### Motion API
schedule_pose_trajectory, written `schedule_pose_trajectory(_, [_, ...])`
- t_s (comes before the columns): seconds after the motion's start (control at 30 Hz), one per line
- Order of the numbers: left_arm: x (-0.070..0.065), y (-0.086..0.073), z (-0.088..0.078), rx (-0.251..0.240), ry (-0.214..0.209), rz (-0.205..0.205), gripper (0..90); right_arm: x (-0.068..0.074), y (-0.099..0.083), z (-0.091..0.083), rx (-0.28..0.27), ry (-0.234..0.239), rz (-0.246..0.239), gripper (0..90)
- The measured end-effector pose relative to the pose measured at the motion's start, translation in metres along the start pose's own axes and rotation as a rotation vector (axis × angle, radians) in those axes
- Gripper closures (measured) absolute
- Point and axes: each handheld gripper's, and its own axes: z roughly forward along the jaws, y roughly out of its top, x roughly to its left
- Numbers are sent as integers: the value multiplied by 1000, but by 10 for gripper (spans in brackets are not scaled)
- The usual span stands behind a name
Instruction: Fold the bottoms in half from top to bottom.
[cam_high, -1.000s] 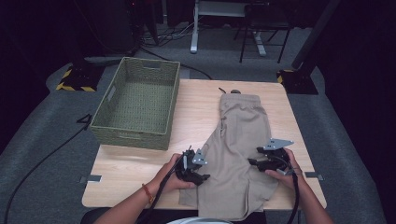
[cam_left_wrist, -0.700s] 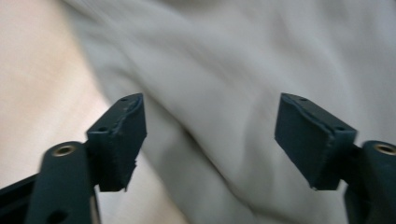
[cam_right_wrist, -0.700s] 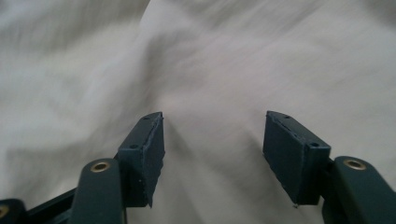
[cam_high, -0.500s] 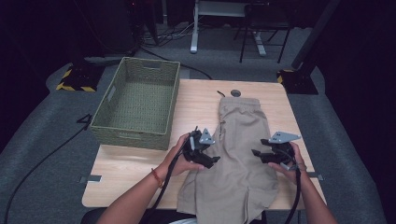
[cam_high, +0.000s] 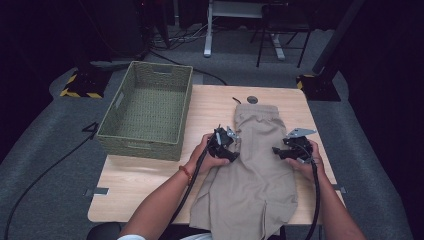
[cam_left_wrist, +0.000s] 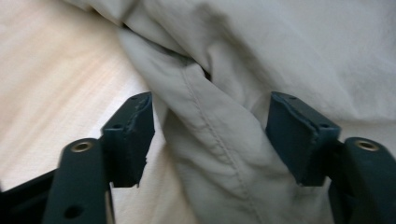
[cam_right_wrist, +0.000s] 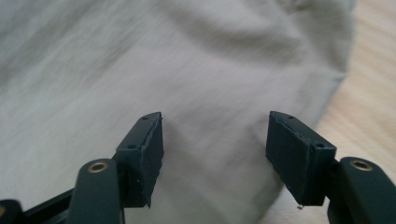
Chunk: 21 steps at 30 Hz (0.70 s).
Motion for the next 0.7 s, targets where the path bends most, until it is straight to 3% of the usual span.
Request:
schedule_pose_trajectory(0.07, [-4,-2,3,23,21,29,414,3,-1,2,6,25,1,373])
schedule_pose_trajectory(0.1, [-5,-3,3,8,22,36,424,5,-2,2,11,22,-10,375])
schedule_pose_trajectory(0.23, [-6,-9,-1,7,-15,22,446,11,-2,1,13,47,-20,388])
schedule_pose_trajectory(0.37, [-11,-12,-7,43,-38,50,443,16,-7,-3,9,93,-10,396])
schedule_pose_trajectory(0.47, [-10,-7,-6,59,-20,29,315,17,-4,-4,29,77,-33,360])
schedule_pose_trajectory(0.57, [-3,4,-5,9,11,-42,212,7,8,-5,-15,43,15,344])
schedule_pose_trajectory(0.7, [10,21,-1,-40,59,-81,186,-10,22,0,-23,-9,43,294])
